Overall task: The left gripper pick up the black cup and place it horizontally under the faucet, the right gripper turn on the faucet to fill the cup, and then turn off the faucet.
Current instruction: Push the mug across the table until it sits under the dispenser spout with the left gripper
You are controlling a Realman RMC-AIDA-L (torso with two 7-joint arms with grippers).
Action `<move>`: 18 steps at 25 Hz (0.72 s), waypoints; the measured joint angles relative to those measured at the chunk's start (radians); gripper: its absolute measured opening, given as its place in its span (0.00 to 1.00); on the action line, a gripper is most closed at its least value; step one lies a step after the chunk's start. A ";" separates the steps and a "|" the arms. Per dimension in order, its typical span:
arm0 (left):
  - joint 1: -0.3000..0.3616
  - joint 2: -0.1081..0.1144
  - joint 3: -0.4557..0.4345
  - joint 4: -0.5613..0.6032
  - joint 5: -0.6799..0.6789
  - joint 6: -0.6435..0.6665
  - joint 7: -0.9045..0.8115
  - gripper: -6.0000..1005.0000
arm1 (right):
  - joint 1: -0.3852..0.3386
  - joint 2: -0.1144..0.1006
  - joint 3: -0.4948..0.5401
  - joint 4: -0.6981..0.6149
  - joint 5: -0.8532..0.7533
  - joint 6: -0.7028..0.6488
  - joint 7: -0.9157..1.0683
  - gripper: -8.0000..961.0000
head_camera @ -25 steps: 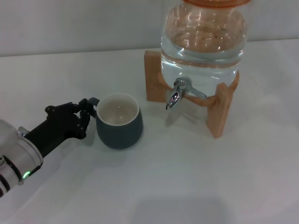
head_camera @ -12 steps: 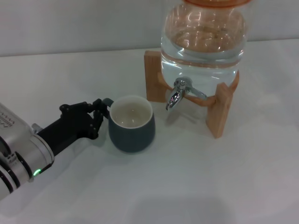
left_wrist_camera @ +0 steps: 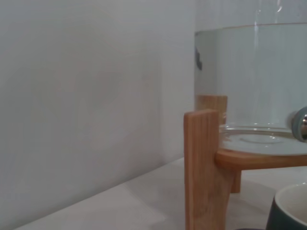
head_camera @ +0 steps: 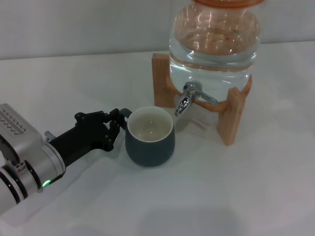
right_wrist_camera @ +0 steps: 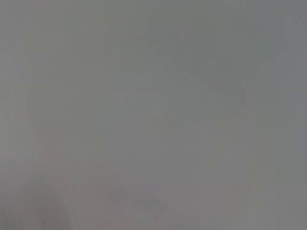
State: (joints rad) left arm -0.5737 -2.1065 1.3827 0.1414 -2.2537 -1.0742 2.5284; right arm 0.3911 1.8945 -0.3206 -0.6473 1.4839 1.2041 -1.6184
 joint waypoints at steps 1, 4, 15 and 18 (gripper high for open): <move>0.000 0.000 0.005 0.003 -0.001 0.000 -0.004 0.11 | 0.000 0.000 0.000 0.000 0.000 0.000 0.000 0.88; -0.001 0.000 0.021 0.008 -0.001 -0.002 -0.017 0.11 | -0.001 0.000 0.000 0.000 -0.001 0.000 0.000 0.88; 0.003 0.005 0.069 0.040 -0.002 -0.031 -0.045 0.11 | -0.006 0.000 0.000 0.000 0.003 0.000 0.000 0.88; 0.007 0.005 0.085 0.048 -0.003 -0.032 -0.050 0.11 | -0.006 0.000 0.001 0.000 0.002 0.000 0.000 0.88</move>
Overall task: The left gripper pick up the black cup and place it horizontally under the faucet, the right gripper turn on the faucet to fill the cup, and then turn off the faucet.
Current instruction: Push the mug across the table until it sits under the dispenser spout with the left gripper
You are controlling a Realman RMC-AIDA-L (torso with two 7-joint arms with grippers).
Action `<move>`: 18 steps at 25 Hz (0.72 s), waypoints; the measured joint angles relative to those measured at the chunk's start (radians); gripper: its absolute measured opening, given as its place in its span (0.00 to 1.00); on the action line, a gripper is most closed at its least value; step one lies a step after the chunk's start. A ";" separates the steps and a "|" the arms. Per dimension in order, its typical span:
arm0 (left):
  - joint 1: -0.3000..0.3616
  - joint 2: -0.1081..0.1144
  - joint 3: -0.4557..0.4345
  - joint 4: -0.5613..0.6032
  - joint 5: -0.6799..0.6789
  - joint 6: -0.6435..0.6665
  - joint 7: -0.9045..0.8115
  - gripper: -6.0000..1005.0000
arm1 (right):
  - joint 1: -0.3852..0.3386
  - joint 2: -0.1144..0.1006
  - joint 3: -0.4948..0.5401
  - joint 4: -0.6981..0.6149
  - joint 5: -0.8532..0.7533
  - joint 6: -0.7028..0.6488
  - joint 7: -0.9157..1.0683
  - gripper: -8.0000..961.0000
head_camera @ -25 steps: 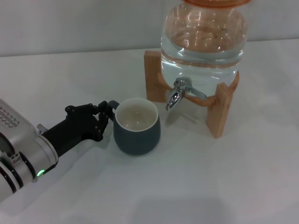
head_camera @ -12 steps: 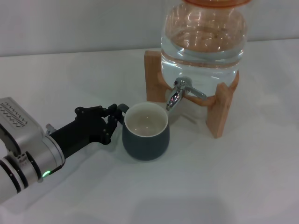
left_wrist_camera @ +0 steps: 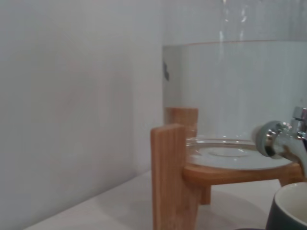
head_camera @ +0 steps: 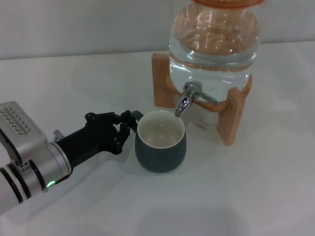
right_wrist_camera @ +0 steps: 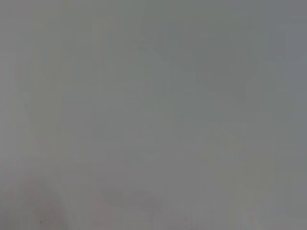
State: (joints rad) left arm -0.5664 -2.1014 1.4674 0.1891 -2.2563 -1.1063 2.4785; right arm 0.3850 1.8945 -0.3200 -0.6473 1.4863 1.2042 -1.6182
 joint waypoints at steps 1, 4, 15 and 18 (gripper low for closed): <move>0.001 0.000 0.005 0.001 0.000 0.000 -0.003 0.11 | 0.000 0.000 0.001 0.000 -0.001 0.000 0.000 0.88; 0.002 0.001 0.007 0.001 -0.001 -0.001 -0.007 0.11 | 0.001 0.000 0.003 0.000 -0.002 0.000 0.000 0.88; 0.002 0.003 0.005 0.001 -0.022 0.013 -0.005 0.11 | 0.002 0.000 0.000 0.000 -0.003 -0.008 0.000 0.88; 0.003 0.002 0.006 -0.001 -0.023 0.013 -0.001 0.11 | 0.002 0.000 0.000 0.000 -0.003 -0.009 0.000 0.88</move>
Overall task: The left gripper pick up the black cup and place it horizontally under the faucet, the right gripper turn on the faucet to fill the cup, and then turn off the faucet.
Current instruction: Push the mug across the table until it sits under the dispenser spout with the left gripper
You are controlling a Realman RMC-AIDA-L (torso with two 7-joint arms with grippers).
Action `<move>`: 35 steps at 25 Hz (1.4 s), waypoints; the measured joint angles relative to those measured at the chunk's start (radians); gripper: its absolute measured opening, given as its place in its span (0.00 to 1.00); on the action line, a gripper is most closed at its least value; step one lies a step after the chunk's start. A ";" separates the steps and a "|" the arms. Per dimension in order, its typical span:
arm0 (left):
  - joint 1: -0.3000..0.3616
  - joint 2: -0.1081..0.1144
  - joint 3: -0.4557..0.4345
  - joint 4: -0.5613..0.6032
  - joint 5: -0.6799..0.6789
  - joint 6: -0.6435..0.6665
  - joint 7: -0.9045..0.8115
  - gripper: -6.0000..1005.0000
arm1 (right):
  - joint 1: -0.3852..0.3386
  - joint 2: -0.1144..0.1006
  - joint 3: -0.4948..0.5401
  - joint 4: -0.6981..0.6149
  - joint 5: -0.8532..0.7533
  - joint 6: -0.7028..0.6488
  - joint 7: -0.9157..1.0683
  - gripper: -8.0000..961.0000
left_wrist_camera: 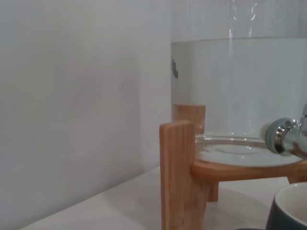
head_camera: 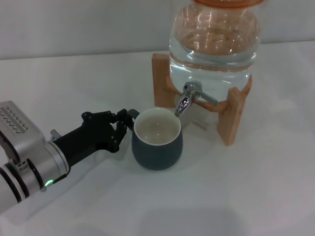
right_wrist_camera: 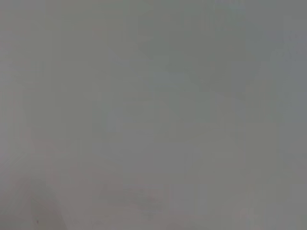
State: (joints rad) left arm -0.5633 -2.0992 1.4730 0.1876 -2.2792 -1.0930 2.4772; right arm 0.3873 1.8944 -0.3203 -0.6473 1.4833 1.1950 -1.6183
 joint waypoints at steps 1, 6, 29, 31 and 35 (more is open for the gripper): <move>0.000 0.000 0.000 -0.001 0.000 0.000 0.000 0.11 | 0.000 0.000 0.000 0.000 0.000 0.000 0.000 0.88; 0.010 -0.001 0.000 0.001 -0.001 0.001 0.002 0.11 | 0.001 -0.001 0.000 0.000 0.000 -0.004 0.000 0.88; 0.010 -0.002 -0.003 0.000 0.000 0.074 0.001 0.11 | 0.003 0.001 -0.002 0.000 0.000 -0.005 0.000 0.88; 0.004 -0.001 -0.006 0.001 0.000 0.086 0.001 0.11 | 0.003 0.002 -0.002 0.000 0.000 -0.004 0.000 0.88; -0.004 0.000 -0.005 0.001 -0.010 0.096 0.002 0.11 | 0.004 0.004 -0.002 0.000 0.000 -0.002 0.001 0.88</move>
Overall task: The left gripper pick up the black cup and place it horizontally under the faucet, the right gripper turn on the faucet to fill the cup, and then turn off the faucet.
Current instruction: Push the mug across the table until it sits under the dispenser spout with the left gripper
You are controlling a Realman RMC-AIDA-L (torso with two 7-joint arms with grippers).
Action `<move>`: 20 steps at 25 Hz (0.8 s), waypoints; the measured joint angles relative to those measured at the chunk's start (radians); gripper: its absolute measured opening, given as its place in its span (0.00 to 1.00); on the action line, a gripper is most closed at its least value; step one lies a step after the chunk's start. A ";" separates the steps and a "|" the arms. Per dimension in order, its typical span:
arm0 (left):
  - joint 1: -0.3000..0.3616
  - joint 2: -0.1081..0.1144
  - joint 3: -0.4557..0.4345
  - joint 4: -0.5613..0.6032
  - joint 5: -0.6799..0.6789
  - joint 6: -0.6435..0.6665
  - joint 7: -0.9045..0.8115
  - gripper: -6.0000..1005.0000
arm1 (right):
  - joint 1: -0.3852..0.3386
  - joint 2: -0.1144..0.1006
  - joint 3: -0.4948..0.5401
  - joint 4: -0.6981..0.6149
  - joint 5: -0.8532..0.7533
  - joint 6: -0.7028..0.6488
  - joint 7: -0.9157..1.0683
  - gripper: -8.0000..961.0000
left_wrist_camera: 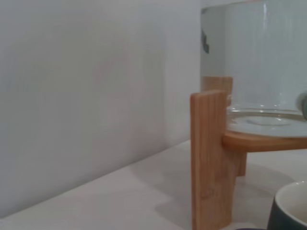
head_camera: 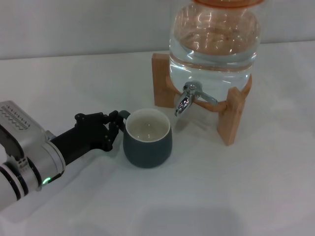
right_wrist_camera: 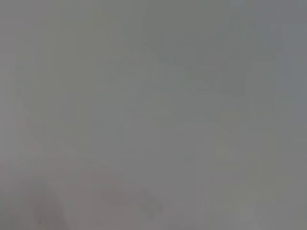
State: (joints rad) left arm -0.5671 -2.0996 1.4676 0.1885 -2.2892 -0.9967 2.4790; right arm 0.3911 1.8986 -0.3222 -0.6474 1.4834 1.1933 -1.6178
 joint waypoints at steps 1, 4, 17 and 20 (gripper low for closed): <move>-0.002 0.000 0.001 0.000 -0.007 0.002 0.001 0.11 | 0.000 0.001 0.000 0.000 0.000 0.000 0.000 0.88; -0.010 0.001 0.004 0.000 -0.017 0.009 0.001 0.11 | 0.000 0.003 0.000 0.000 0.000 0.000 0.000 0.88; -0.030 -0.005 0.038 0.000 -0.018 0.033 0.001 0.11 | -0.004 0.007 0.000 0.000 0.000 0.000 0.000 0.88; -0.033 -0.006 0.046 0.000 -0.018 0.035 0.001 0.11 | -0.001 0.007 -0.002 0.000 0.000 -0.003 -0.001 0.88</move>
State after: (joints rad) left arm -0.6000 -2.1058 1.5132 0.1888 -2.3073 -0.9620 2.4804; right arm 0.3900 1.9052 -0.3243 -0.6474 1.4833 1.1906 -1.6183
